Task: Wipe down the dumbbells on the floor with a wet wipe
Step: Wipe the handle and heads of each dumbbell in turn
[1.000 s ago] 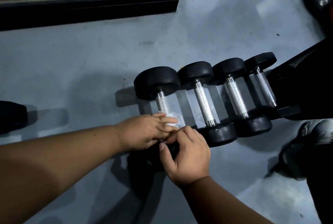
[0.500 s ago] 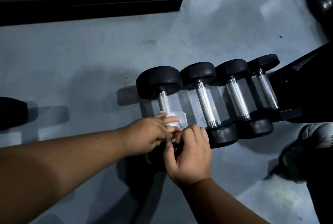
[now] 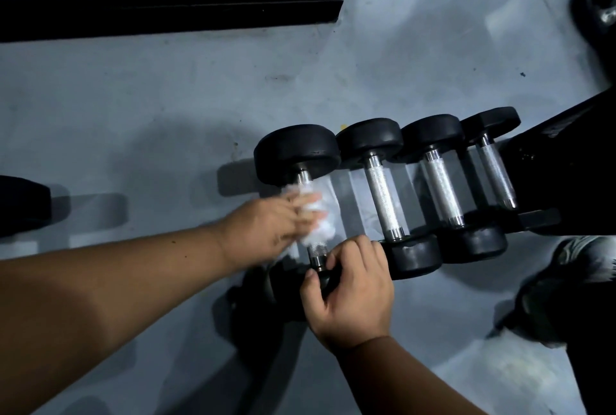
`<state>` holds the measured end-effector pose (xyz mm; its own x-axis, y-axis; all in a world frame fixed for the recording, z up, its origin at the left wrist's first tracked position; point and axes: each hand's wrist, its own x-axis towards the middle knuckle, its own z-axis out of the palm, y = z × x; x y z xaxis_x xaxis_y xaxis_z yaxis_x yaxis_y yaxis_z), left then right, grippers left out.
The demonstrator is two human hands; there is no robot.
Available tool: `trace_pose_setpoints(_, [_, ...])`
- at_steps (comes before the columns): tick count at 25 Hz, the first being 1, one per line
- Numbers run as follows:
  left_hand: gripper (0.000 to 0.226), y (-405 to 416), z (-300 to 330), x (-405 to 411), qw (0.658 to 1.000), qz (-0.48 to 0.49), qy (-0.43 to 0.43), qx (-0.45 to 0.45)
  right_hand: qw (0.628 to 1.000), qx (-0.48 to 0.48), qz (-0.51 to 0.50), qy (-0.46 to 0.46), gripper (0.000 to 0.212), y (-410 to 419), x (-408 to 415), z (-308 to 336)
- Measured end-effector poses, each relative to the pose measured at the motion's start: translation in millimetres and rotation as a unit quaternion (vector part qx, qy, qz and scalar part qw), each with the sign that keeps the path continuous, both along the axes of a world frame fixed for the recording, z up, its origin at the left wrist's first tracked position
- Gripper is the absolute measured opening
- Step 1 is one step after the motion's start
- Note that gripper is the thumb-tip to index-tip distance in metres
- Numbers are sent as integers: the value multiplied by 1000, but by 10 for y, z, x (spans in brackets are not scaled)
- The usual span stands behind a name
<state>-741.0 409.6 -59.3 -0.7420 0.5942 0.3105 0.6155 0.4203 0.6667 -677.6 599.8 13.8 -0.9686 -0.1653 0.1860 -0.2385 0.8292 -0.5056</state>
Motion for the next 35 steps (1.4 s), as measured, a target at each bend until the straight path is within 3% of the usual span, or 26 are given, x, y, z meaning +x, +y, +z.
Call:
trace_pose_setpoints(3, [31,55,-22,254,993,-113,-20,21,1000,0,3,-2,26,1,-8,2])
trace_pose_setpoints(6, [29,-49,3,-6,986,-166,15,-6,1000,0,-3,-4,25,-14,-9,14])
trace_pose_setpoints(8, [41,-138,38,-231,991,-134,8,-12,1000,3,-6,-5,25,-13,-4,13])
trace_pose_setpoints(13, [35,-146,59,-233,1000,4,0,2,1000,9,-5,-8,25,-7,-1,14])
trace_pose_setpoints(17, [28,58,36,192,994,-100,53,-9,1000,10,-5,-5,25,-18,-10,7])
trace_pose_setpoints(21, [35,23,50,14,985,-150,78,-25,1000,21,-3,-1,25,-9,-10,5])
trace_pose_setpoints(24, [33,-82,67,-229,989,-125,74,-27,1000,24,-3,-1,25,-8,-4,16])
trace_pose_setpoints(27, [50,-178,78,-365,997,-49,48,-26,1000,30,-1,-6,26,-16,-13,25])
trace_pose_setpoints(30, [39,-135,72,-280,998,-19,43,-31,999,39,7,-9,25,-13,-13,19])
trace_pose_setpoints(35, [33,91,57,166,986,-129,94,-42,999,45,15,-3,25,-8,-5,31])
